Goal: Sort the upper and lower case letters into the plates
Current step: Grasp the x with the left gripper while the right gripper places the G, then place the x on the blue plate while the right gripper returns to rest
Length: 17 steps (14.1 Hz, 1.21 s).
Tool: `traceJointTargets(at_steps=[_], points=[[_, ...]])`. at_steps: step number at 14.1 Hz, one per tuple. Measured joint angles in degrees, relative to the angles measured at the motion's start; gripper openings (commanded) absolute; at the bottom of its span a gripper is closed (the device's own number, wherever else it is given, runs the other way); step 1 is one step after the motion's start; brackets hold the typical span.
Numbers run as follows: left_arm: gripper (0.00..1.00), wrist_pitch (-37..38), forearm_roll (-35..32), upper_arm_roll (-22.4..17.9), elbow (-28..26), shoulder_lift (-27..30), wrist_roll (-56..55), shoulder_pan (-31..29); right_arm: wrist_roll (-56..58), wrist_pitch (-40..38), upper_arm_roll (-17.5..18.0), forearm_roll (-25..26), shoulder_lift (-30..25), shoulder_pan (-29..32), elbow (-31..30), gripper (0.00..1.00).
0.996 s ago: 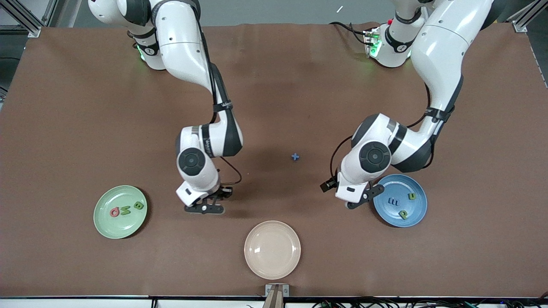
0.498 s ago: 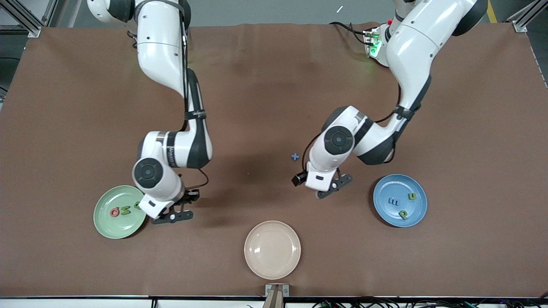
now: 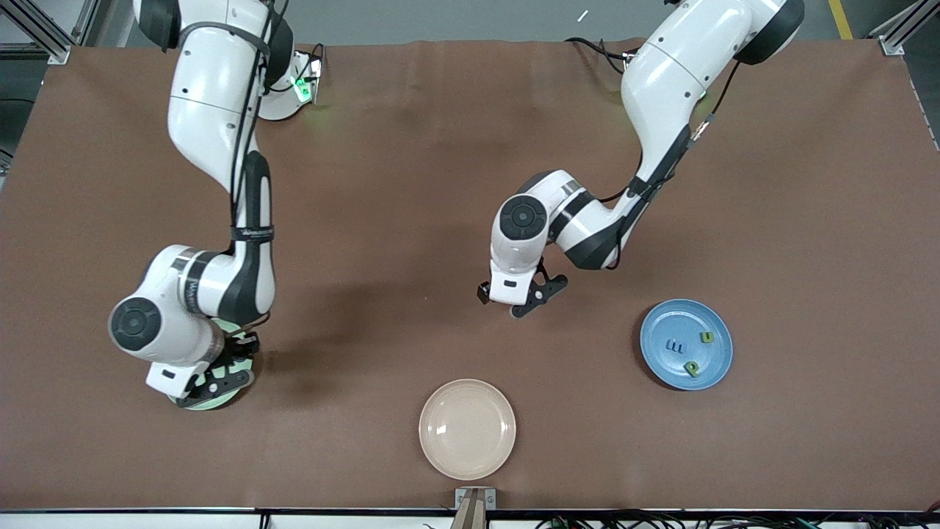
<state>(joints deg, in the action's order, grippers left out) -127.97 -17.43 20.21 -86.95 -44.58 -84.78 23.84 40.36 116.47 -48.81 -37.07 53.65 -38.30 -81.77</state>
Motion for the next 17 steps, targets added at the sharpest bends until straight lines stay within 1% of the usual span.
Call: traceJointTargets(at_steps=[2, 3, 4, 5, 6, 7, 8, 9, 11, 13, 14, 16, 17], points=[[0.76, 0.0, -0.1, -0.3, -1.8, -0.3, -2.2, 0.3, 6.3, -0.3, 0.4, 0.0, 0.0, 3.3, -0.2, 0.06], [0.76, 0.0, -0.2, -0.4, -2.6, -0.3, -3.7, 0.2, 9.6, -0.7, 0.8, 0.0, 0.0, 4.9, -0.3, 0.09], [0.73, -0.1, -0.2, -0.5, -3.5, -0.3, -5.1, 0.1, 12.5, -1.1, 1.4, 0.0, 0.1, 6.5, -0.5, 0.13], [0.71, -0.1, -0.3, -0.5, -4.2, -0.3, -6.3, 0.1, 14.4, -1.4, 2.7, 0.0, 0.2, 8.4, -0.7, 0.26], [0.67, -0.1, -0.5, -0.5, -4.8, -0.3, -7.8, 0.2, 15.4, -1.4, 4.7, 0.0, 0.3, 10.6, -0.8, 0.65], [0.64, -0.5, -0.8, -0.4, -5.3, -0.3, -9.3, 0.4, 15.9, -1.3, 7.0, 0.1, 0.4, 12.9, -0.8, 0.81], [0.63, -1.4, -1.2, -0.4, -5.6, -0.3, -11.1, 0.9, 16.3, -1.2, 8.8, 0.1, 0.5, 14.5, -0.8, 1.0], [0.6, -2.5, -1.5, -0.4, -5.8, -0.3, -12.8, 1.4, 16.3, -1.0, 9.8, 0.1, 0.6, 15.3, -0.7, 1.0], [0.53, -3.2, -1.6, -0.4, -6.3, -0.3, -14.7, 1.9, 16.3, -1.0, 10.2, 0.1, 0.5, 15.2, -0.1, 1.0], [0.5, -3.8, -1.6, -0.4, -6.7, -0.3, -15.2, 1.8, 16.3, -0.8, 10.2, 0.1, 0.2, 15.0, 1.3, 1.0], [0.41, -3.9, -1.6, -0.4, -6.8, -0.2, -15.3, 1.7, 16.3, -0.8, 10.0, 0.1, -0.4, 15.0, 2.3, 1.0], [0.2, -4.1, -1.6, -0.4, -6.9, -0.1, -15.5, 1.6, 16.3, -1.6, 9.2, 0.1, -2.8, 15.0, 3.3, 1.0], [0.13, -4.2, -1.6, -0.4, -6.9, -0.1, -15.5, 1.5, 16.3, -2.1, 8.6, 0.1, -4.0, 15.0, 3.4, 1.0]])
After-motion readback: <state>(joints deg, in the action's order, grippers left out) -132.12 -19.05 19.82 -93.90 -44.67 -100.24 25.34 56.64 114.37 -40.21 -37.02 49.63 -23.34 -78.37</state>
